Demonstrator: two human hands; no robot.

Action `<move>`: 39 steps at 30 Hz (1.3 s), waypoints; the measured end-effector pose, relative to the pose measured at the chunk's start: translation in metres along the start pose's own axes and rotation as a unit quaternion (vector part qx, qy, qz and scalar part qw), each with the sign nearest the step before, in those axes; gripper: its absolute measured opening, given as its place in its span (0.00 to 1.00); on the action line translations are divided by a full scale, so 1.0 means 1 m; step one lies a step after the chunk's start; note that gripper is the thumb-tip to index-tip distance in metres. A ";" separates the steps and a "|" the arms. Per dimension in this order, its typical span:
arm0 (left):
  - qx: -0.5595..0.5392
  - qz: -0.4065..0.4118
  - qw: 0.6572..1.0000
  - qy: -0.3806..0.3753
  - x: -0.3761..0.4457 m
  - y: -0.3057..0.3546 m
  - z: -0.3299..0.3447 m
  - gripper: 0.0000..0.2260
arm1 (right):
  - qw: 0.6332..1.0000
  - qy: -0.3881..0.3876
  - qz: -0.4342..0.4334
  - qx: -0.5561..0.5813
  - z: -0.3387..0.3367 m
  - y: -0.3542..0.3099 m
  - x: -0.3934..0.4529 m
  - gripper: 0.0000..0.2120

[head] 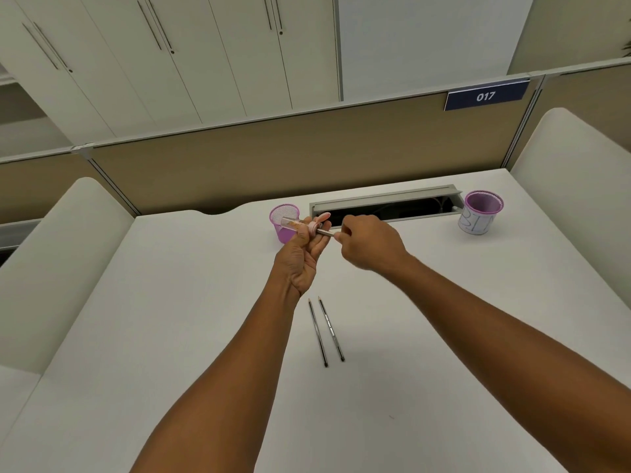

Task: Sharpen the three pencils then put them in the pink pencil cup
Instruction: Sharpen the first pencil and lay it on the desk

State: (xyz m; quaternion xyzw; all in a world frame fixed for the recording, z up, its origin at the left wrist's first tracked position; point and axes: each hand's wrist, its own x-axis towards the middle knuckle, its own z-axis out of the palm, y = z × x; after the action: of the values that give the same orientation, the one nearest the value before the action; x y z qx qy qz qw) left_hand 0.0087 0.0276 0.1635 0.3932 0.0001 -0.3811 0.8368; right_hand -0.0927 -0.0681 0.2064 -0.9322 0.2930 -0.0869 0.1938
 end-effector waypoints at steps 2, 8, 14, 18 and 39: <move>-0.012 -0.003 1.000 0.003 -0.001 -0.001 0.002 0.10 | 0.994 0.078 -0.050 -0.064 0.005 0.002 -0.005 0.06; -0.001 -0.006 1.000 -0.015 -0.003 0.000 -0.001 0.09 | 0.923 -0.141 0.202 0.294 -0.008 -0.005 0.010 0.13; 0.011 -0.001 1.000 -0.019 -0.005 0.004 0.003 0.06 | 0.897 -0.210 0.193 0.337 -0.023 0.000 0.009 0.13; 0.011 0.006 1.000 0.003 -0.002 0.010 0.002 0.07 | 0.987 -0.052 0.064 0.139 -0.003 -0.001 0.000 0.13; 0.014 -0.001 1.000 -0.017 -0.014 0.008 0.002 0.07 | 0.988 -0.013 0.046 0.149 -0.004 -0.007 -0.014 0.09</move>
State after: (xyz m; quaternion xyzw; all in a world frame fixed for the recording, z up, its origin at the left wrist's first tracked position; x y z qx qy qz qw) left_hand 0.0030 0.0382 0.1740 0.3979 -0.0188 -0.3890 0.8307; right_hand -0.1015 -0.0563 0.2121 -0.8796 0.3171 -0.1088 0.3376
